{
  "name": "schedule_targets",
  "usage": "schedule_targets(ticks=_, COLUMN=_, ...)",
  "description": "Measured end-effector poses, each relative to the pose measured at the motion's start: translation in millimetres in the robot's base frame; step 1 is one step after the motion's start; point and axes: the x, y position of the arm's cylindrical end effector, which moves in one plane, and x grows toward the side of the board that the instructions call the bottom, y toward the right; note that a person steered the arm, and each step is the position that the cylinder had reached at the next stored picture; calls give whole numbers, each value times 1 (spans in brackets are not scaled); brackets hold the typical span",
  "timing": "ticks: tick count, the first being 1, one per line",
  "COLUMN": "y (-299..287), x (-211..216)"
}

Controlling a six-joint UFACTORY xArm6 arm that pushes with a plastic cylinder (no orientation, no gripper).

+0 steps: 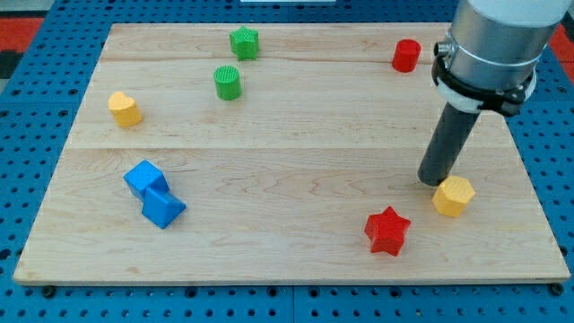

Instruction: Move the yellow heart at the bottom of the green circle

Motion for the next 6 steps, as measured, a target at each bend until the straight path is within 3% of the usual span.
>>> schedule_targets(ticks=1, y=-79, x=-52)
schedule_targets(ticks=2, y=-225, x=-78)
schedule_targets(ticks=3, y=-315, x=-52)
schedule_targets(ticks=4, y=-436, x=-67)
schedule_targets(ticks=5, y=-455, x=-122)
schedule_targets(ticks=6, y=-368, x=-113)
